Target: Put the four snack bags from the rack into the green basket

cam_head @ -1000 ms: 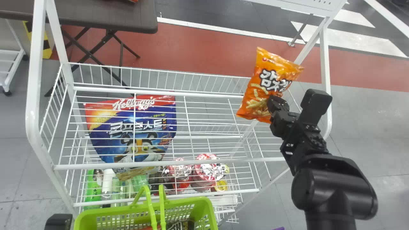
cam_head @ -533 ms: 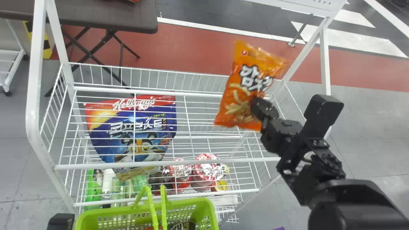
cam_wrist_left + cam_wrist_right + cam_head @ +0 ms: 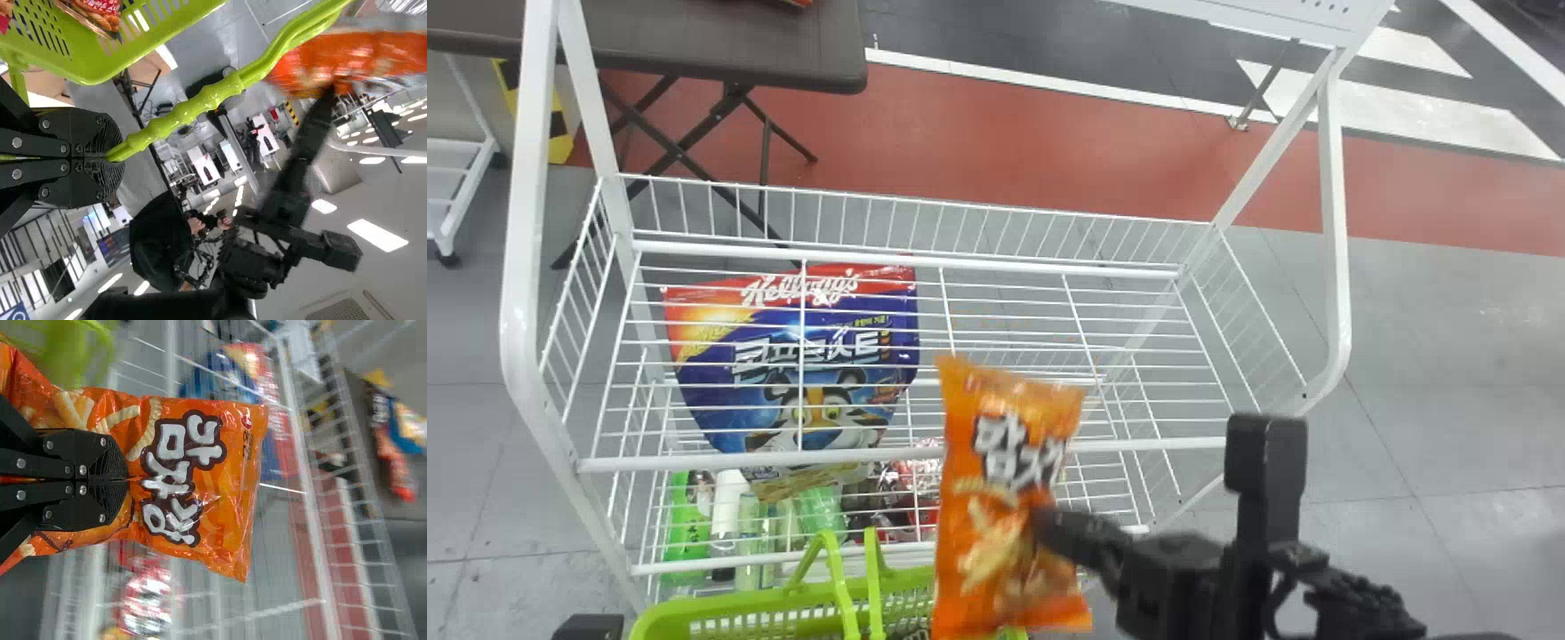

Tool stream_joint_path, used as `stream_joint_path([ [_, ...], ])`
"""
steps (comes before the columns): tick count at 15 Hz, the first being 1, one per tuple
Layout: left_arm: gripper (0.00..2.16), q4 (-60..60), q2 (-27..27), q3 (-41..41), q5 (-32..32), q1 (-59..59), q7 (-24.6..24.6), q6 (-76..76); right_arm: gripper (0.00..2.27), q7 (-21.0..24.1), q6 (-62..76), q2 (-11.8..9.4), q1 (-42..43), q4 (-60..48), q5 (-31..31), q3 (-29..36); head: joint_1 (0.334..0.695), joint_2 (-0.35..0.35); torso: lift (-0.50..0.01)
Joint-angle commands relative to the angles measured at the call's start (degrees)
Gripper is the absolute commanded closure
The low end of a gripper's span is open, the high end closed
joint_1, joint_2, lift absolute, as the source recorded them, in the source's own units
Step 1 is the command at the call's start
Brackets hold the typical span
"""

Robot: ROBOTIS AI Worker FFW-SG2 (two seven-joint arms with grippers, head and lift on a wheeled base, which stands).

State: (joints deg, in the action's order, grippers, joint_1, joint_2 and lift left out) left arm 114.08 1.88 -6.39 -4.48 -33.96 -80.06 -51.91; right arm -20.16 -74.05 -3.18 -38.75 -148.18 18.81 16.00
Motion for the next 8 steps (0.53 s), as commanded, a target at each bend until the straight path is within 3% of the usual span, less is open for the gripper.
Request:
stream_joint_path([
  [1,2.11,-0.2,-0.3,0.0,0.0,-0.1,0.0,0.6,2.10,-2.3,-4.0,-0.3,-2.6,1.1,0.3,0.0,0.695,-0.350,-0.006],
  [5,2.11,-0.2,-0.3,-0.6,0.3,0.0,0.3,0.6,2.10,-5.8,-6.8,-1.5,-5.5,3.1,0.2,-3.6,0.695,-0.350,-0.006],
  [8,2.11,-0.1,-0.3,-0.2,0.2,-0.1,0.2,0.6,2.10,-5.6,-5.2,-3.2,-5.5,6.1,-2.2,-7.4,0.695,-0.350,-0.006],
])
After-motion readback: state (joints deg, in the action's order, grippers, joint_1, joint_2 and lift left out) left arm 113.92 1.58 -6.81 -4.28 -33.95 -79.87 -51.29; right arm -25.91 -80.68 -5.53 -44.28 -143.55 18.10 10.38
